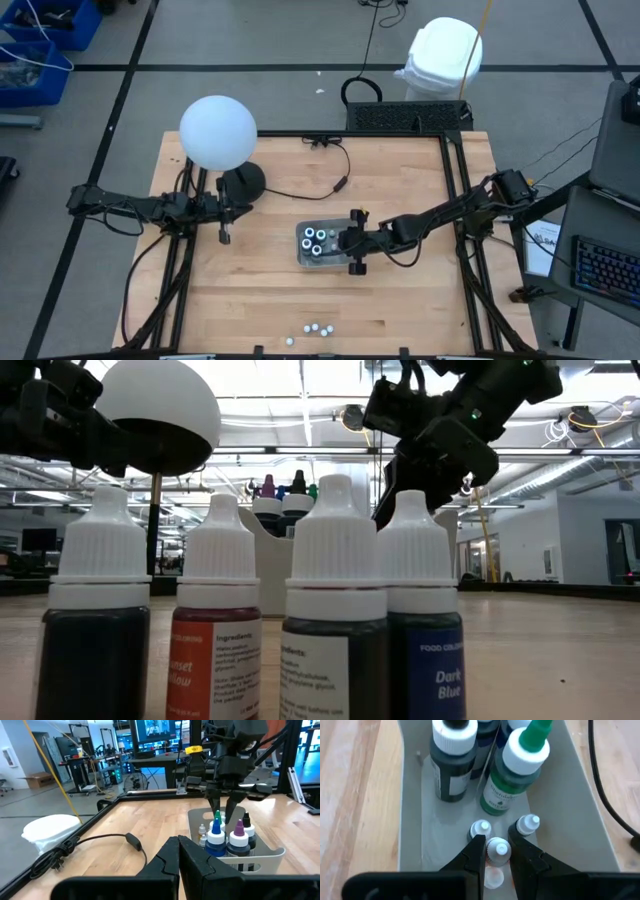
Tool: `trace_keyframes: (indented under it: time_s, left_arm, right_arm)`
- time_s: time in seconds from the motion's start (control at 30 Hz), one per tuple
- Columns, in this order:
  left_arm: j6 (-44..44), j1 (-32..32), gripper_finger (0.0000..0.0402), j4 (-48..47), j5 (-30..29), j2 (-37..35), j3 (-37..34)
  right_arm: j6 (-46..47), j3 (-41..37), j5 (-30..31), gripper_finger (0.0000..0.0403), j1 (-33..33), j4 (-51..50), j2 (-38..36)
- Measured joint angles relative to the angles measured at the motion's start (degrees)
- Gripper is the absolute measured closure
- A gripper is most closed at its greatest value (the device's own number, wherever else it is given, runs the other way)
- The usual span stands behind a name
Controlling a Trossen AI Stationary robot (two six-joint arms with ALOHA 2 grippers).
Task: Pick & Place food coloring
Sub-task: Put the small orange food coloring bottle into the gray bin, then put the small dark blue food coloring bottle into the gray bin
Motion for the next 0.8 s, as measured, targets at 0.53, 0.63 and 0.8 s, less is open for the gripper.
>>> trace_keyframes:
  time_s: [0.53,0.63,0.8]
  left_arm:
    - [-0.66,-0.02,0.0394,-0.1,0.0,-0.01,0.0]
    - [-0.66,0.0,0.0394,-0.1,0.0,0.01,0.0]
    - [-0.66,0.0,0.0394,-0.08,0.0,0.01,0.0]
  right_arm:
    - [1.69,-0.04,-0.02,0.0321,-0.2,0.3,0.66]
    - [1.97,-0.06,0.02,0.0301,-0.27,0.34,0.63]
    - [2.99,-0.05,0.04,0.0289,-0.27,0.5,0.63]
